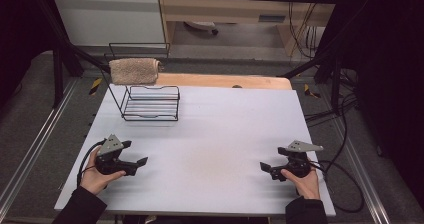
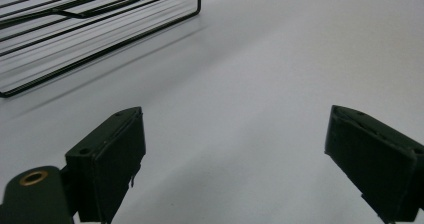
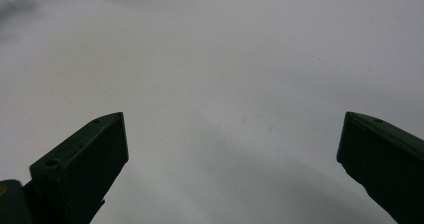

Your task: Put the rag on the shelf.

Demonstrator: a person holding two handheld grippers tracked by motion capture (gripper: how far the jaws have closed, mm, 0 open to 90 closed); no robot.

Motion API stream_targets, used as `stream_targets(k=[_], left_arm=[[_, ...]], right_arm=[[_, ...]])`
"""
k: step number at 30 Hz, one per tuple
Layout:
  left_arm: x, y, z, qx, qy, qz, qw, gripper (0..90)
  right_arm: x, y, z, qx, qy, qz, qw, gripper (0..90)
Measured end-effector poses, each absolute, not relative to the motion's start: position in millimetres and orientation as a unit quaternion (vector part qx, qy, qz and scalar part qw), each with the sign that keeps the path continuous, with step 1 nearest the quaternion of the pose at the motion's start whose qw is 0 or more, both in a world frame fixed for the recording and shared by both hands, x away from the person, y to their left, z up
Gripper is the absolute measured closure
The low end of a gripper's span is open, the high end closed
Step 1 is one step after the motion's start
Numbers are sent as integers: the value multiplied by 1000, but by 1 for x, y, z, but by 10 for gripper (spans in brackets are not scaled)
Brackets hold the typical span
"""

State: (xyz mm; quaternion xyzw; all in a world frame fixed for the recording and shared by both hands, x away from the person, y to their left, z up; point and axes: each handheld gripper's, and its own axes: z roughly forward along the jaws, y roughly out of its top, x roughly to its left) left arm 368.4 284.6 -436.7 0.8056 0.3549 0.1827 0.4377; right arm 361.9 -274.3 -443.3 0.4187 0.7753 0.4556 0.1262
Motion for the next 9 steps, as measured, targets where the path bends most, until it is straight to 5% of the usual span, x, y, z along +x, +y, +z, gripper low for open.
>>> stream_targets(k=[9], left_arm=[[367,284,-437,805,357,182,438,92]], right_arm=[[361,-276,-444,416,777,455,129,5]])
